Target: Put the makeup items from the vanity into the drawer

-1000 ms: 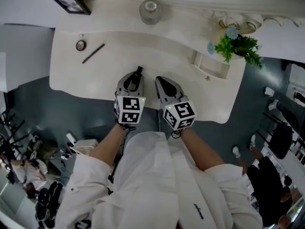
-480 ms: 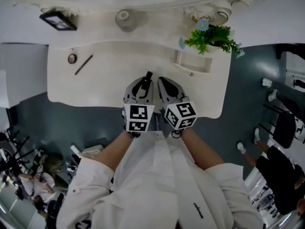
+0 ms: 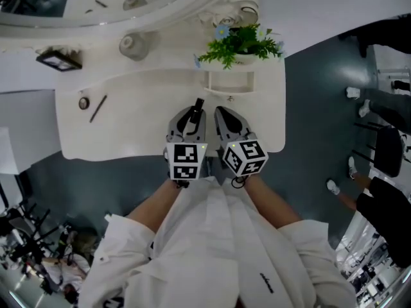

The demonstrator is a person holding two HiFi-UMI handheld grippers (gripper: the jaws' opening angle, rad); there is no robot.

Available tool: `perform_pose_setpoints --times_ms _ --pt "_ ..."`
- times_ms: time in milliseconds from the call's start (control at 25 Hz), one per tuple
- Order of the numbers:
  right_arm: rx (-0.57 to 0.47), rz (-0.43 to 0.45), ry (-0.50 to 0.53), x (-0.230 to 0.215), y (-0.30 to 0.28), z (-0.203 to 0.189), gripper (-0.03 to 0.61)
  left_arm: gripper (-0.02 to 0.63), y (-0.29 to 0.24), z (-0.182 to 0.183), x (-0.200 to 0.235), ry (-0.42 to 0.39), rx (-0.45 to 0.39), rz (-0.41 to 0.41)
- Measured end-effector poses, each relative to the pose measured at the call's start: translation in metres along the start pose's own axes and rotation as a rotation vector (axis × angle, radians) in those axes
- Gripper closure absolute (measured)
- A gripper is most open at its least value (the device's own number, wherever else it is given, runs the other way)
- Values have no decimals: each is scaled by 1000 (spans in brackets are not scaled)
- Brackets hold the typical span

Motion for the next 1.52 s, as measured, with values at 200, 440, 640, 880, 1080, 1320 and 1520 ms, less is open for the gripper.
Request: perform_pose_setpoints --times_ms 200,440,640,880,1080,1320,1520 --pt "-27 -29 1 -16 16 12 560 500 -7 12 -20 -14 -5 -18" --pt "-61 -51 7 -31 25 29 560 500 -18 22 -36 0 -4 -30" --pt "-70 -56 12 -41 29 38 560 500 -25 30 -50 -3 -9 -43" --pt "-78 -60 7 -51 32 46 560 500 -31 36 -59 -2 -6 -46" --pt "-79 -55 13 -57 30 50 560 500 -38 39 -63 -2 -5 -46" --pt "-72 -47 15 -60 27 53 560 500 -44 43 -67 1 1 -46" --pt "-76 -49 19 -65 26 59 561 500 -51 49 -71 1 1 -51"
Point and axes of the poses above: the fingertips, and each gripper's own axes: y backward along the fingers, x to its left, z out of its top, the point moved 3 cm from there along y, backward along the fingers, and after that the axes turned 12 degrees about z, right-handed, at the moved point
